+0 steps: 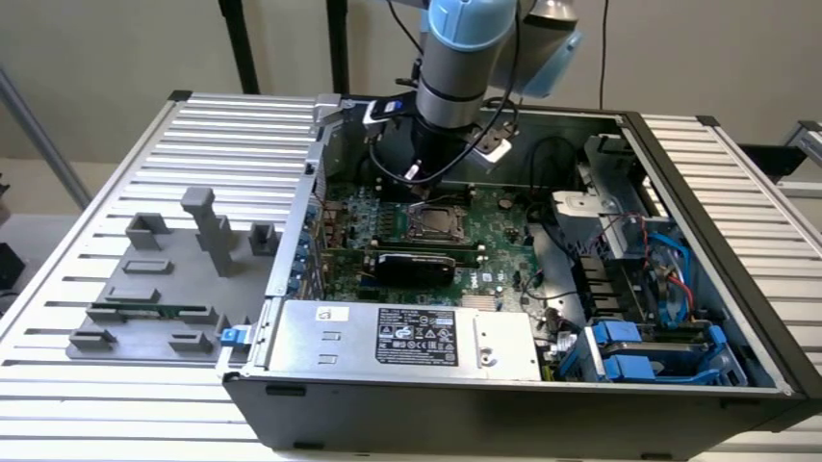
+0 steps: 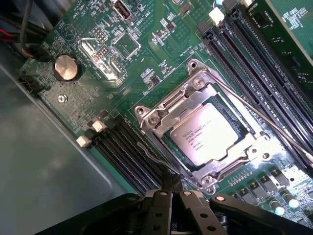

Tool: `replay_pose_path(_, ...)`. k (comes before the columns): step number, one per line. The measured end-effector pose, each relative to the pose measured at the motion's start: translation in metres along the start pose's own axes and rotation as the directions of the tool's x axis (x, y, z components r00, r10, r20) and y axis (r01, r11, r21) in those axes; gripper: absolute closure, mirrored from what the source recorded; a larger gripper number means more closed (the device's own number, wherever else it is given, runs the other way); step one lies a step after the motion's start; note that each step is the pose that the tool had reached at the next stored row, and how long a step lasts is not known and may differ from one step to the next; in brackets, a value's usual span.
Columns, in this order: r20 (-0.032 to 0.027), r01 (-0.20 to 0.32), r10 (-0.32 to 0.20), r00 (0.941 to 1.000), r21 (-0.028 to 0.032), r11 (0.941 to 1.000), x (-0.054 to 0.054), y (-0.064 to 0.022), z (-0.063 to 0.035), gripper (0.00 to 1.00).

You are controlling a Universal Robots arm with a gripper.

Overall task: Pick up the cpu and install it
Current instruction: 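Install the first cpu locking lever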

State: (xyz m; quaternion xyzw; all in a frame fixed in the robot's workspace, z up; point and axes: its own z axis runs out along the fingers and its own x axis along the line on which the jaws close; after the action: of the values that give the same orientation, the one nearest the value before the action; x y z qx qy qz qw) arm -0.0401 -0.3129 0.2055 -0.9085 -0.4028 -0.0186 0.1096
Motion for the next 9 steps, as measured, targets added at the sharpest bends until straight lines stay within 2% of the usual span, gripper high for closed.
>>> replay_pose_path(9, 0.0008, 0.002, -0.002, 1.0000, 0.0002, 1.0000, -0.0026, -0.0013, -0.0026, 0.89)
